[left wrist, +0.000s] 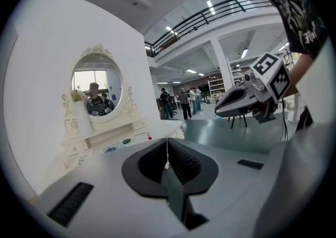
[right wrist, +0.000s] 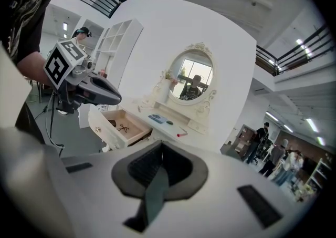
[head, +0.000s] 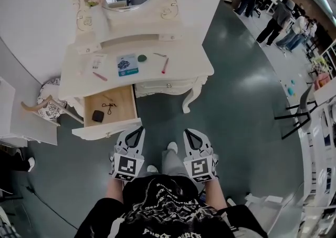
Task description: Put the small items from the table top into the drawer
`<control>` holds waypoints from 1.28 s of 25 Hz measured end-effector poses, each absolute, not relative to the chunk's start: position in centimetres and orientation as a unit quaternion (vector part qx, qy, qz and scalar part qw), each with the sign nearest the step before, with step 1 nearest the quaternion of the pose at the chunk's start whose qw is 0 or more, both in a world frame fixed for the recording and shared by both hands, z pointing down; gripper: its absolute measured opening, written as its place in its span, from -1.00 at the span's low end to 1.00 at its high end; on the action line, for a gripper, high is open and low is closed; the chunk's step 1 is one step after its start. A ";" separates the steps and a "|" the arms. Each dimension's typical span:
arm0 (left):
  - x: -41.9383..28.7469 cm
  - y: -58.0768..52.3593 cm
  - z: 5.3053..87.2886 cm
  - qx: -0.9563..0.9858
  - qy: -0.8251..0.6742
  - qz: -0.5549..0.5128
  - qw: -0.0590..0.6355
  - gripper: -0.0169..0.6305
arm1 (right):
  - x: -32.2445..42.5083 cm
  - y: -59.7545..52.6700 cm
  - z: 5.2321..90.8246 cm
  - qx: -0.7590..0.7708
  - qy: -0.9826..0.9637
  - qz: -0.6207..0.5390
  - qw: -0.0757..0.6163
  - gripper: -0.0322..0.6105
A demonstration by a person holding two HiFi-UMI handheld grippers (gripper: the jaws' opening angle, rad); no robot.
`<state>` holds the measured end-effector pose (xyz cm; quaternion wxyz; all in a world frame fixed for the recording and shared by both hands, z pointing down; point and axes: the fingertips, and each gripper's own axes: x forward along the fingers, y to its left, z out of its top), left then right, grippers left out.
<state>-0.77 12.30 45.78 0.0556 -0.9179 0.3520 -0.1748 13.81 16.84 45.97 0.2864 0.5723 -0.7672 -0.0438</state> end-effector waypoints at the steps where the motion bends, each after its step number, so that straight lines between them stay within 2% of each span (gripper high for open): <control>1: -0.8 12.3 45.9 -0.917 0.353 -0.175 0.054 -0.90 | 13.8 16.8 46.1 0.571 -0.768 -0.043 0.287 -0.86; 15: -2.0 9.4 47.2 -0.902 0.383 -0.194 0.041 -0.90 | 14.0 12.3 46.7 0.551 -0.784 -0.043 0.284 -0.86; 32: -1.1 0.3 47.2 -0.876 0.432 -0.213 0.020 -0.90 | 15.0 0.9 47.4 0.495 -0.814 -0.042 0.301 -0.86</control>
